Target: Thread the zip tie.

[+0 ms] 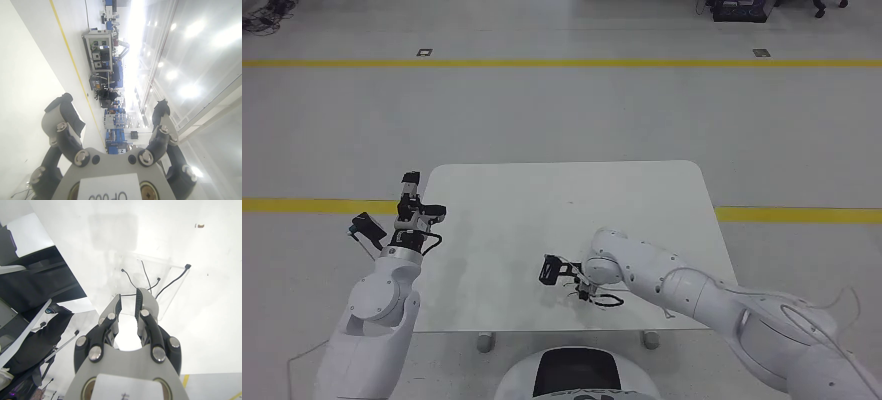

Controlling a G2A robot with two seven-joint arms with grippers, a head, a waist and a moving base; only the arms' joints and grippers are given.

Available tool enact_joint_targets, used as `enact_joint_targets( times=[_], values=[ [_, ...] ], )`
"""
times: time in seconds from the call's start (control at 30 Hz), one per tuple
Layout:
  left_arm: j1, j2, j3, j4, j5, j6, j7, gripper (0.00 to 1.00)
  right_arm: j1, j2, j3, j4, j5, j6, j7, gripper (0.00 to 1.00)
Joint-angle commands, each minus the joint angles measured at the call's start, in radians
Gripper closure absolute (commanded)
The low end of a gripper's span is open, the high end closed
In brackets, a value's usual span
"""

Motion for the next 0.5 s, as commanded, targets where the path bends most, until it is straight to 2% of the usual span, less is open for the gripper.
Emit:
enact_joint_targets(
  times=[0.0, 0.47],
  values=[
    [0.0, 0.0, 0.0, 0.0, 0.0, 0.0, 0.0, 0.0, 0.0, -0.003, 0.0, 0.008, -0.014, 0.0, -0.008, 0.81],
    [0.0, 0.0, 0.0, 0.0, 0.0, 0.0, 0.0, 0.0, -0.016, -0.038, 0.0, 0.094, -0.056, 0.0, -0.076, 0.81]
  ],
)
